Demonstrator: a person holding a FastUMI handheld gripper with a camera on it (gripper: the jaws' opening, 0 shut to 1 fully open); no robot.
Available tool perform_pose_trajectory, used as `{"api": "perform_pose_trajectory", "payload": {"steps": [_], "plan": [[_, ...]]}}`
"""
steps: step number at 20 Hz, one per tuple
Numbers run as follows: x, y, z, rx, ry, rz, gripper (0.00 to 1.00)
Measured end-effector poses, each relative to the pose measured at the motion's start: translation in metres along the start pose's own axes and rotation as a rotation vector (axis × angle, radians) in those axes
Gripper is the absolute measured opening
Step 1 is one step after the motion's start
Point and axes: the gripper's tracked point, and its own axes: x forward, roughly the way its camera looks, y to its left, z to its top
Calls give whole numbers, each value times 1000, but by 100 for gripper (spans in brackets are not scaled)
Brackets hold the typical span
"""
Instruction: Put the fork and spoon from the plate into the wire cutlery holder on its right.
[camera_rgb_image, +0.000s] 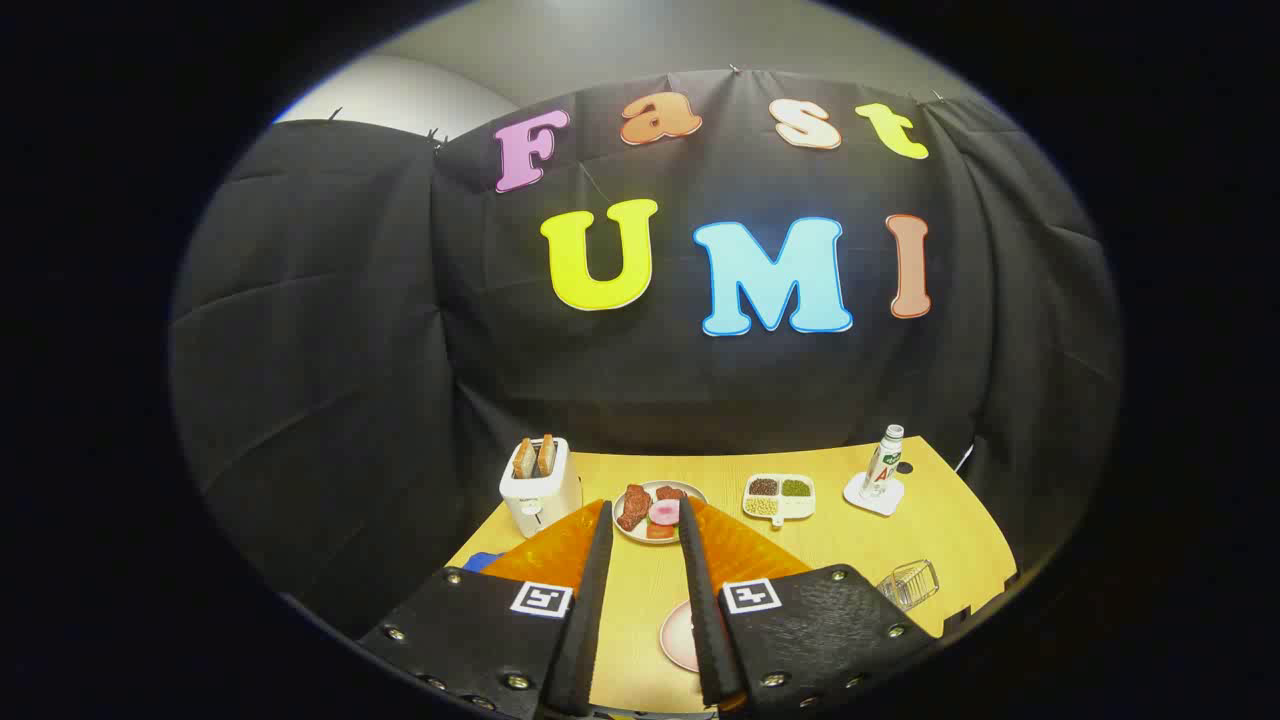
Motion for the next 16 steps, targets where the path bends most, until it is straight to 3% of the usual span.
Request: {"api": "perform_pose_trajectory", "payload": {"steps": [10, 16], "plan": [[8, -15, -28, -2, 84, -33, 41], [17, -49, -70, -11, 220, -135, 41]]}}
